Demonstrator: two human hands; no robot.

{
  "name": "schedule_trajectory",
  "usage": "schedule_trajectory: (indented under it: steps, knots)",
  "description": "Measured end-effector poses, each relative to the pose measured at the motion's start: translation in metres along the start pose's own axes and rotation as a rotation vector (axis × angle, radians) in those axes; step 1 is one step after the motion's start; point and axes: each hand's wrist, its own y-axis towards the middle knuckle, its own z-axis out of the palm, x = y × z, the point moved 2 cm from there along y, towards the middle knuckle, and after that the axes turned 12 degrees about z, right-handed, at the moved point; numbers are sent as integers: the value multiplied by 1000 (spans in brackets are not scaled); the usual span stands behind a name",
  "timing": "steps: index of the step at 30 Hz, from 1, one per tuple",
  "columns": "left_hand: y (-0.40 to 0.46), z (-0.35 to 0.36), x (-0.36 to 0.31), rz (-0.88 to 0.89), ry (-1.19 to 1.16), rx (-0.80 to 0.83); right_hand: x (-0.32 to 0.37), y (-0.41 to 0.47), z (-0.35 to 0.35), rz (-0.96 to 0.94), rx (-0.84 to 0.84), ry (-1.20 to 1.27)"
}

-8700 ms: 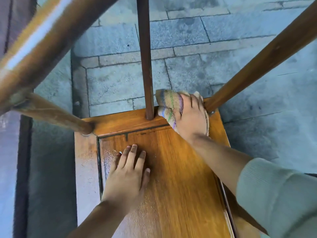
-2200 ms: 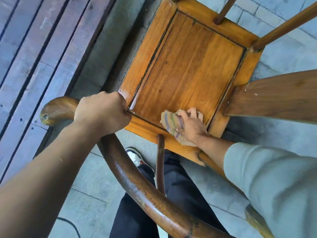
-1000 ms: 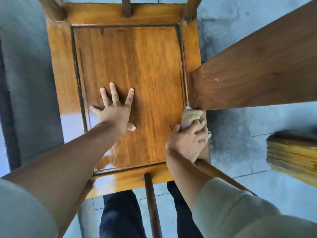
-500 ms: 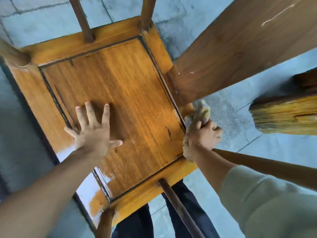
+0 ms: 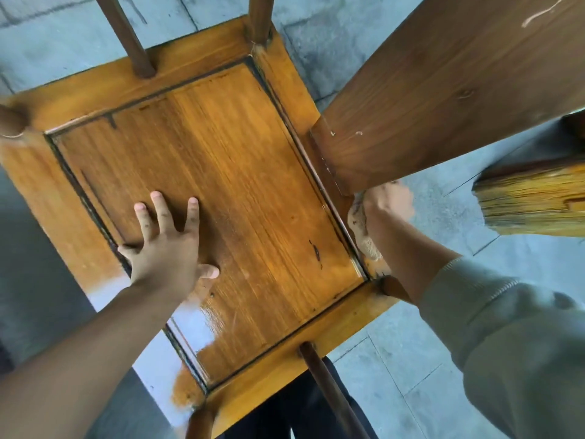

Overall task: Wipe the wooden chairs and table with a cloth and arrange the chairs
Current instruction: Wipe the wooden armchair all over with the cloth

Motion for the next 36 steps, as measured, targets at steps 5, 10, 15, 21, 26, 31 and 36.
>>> schedule_trajectory:
  steps: [5, 10, 15, 21, 26, 31, 36]
  knots:
    - [2, -3, -3, -6, -5, 19, -5, -6, 11, -225, -99, -7]
    - [-3, -7, -10, -16, -3, 50, -83, -12, -2, 80, -161, -101]
    - [-5, -12, -9, -11, 23, 46, -88, -54, -1, 28, -170, -97]
    - [-7, -9, -4, 31, -28, 8, -85, -169, 49, -229, 40, 159]
    - [-13, -3, -2, 73, -30, -83, -11, -199, 65, -1037, 113, -106]
    - [-12, -3, 4, 72, -58, -139, 68, -150, 56, -1221, -99, -382]
    - [-9, -11, 10, 20, -53, -179, 39, -159, 69, -993, -87, -319]
